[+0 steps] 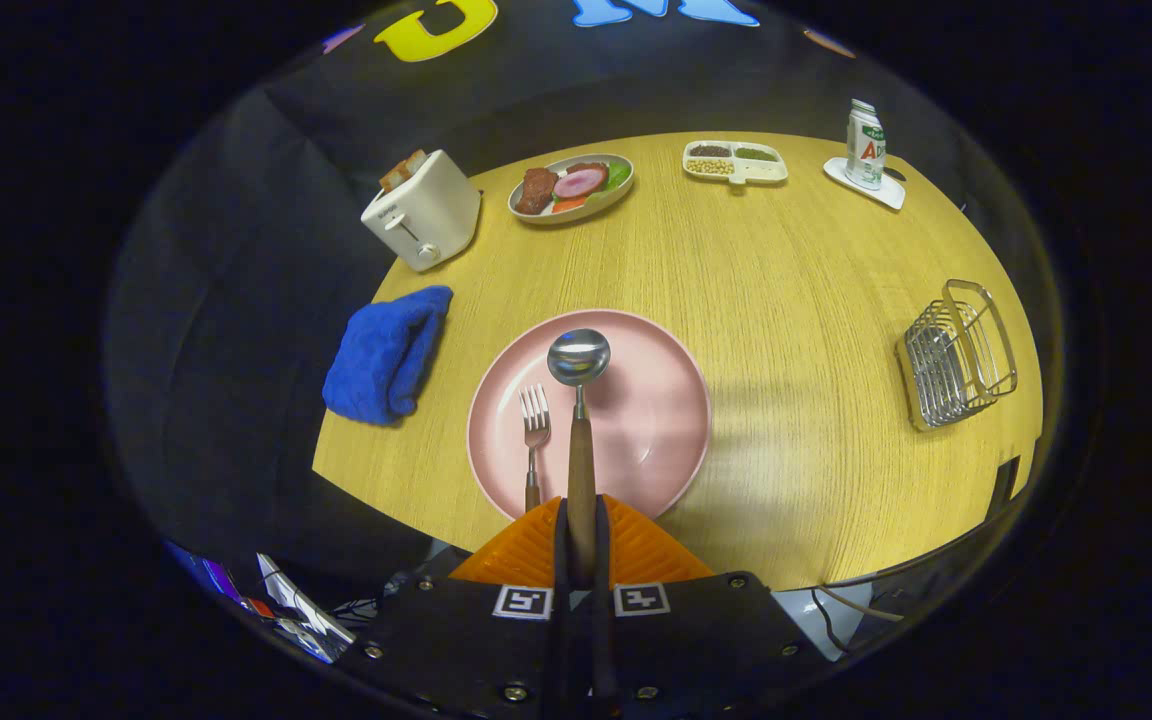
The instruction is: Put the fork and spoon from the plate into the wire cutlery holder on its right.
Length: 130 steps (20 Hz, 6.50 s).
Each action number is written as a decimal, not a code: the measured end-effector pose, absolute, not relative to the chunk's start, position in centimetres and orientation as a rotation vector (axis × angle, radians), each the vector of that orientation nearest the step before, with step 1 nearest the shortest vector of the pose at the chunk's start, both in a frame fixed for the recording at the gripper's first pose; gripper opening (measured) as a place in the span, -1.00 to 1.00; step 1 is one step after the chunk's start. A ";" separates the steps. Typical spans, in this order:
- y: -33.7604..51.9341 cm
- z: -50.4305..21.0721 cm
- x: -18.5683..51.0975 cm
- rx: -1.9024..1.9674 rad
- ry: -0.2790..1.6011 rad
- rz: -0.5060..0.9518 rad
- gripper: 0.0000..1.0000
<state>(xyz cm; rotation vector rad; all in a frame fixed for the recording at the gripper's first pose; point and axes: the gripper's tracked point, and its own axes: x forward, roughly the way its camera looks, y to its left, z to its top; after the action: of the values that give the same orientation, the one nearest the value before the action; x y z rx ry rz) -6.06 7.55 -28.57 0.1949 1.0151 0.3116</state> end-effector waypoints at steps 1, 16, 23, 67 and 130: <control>7.1 -28.1 -5.7 0.208 0.998 0.296 -0.83; -7.1 -23.9 -5.5 0.411 0.785 -0.117 -0.84; -12.5 -24.2 -6.8 0.471 0.757 -0.298 -0.84; -2.5 -27.1 -2.1 0.442 0.864 -0.114 -0.46; 12.3 -35.5 -3.0 0.021 1.139 0.302 -0.96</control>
<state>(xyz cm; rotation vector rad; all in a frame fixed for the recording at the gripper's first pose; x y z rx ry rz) -3.05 12.30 -35.46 0.0206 1.1392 0.3025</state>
